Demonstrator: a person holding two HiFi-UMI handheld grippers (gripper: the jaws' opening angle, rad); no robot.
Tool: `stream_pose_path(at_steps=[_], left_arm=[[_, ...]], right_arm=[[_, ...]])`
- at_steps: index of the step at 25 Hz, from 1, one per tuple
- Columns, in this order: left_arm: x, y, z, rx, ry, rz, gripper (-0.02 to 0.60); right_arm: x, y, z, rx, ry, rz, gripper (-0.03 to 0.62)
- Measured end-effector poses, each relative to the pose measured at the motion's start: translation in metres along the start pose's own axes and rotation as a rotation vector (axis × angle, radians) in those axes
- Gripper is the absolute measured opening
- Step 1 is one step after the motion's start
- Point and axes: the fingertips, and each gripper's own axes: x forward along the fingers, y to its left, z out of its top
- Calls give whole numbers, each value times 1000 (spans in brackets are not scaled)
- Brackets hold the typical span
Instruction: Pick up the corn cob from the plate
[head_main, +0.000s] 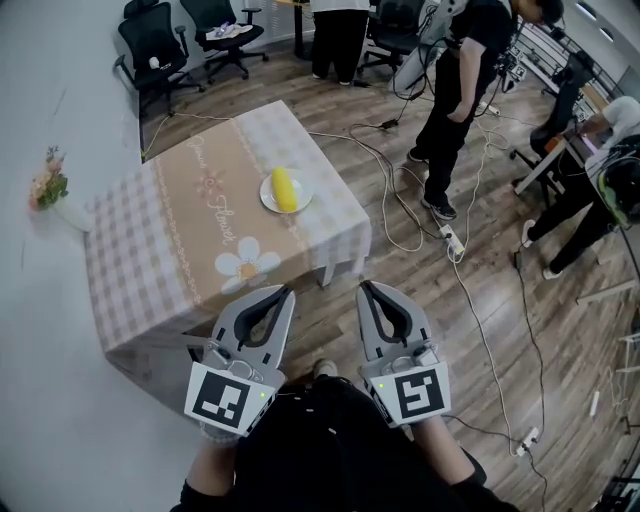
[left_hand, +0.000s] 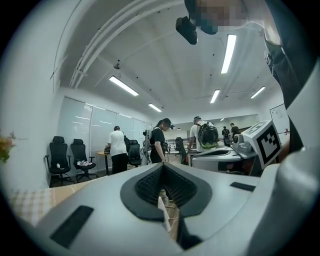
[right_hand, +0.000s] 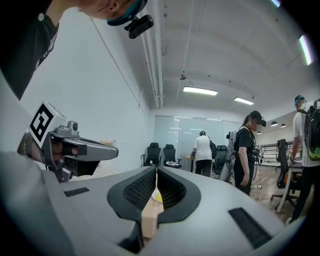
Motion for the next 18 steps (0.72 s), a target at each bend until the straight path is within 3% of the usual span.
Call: stream_pose_path(at_steps=[4,8,18], left_arm=[[11,-3,-1,-5,-5,27,12],[19,-1,-2,50,-38,43,12],[40,11,-9,19,16,78,12]], right_arm=[[-1,-15,-8,6,5,12,44],[-2,-26,-15,17,20,20,44],[15,-44,-32,43,36,29,44]])
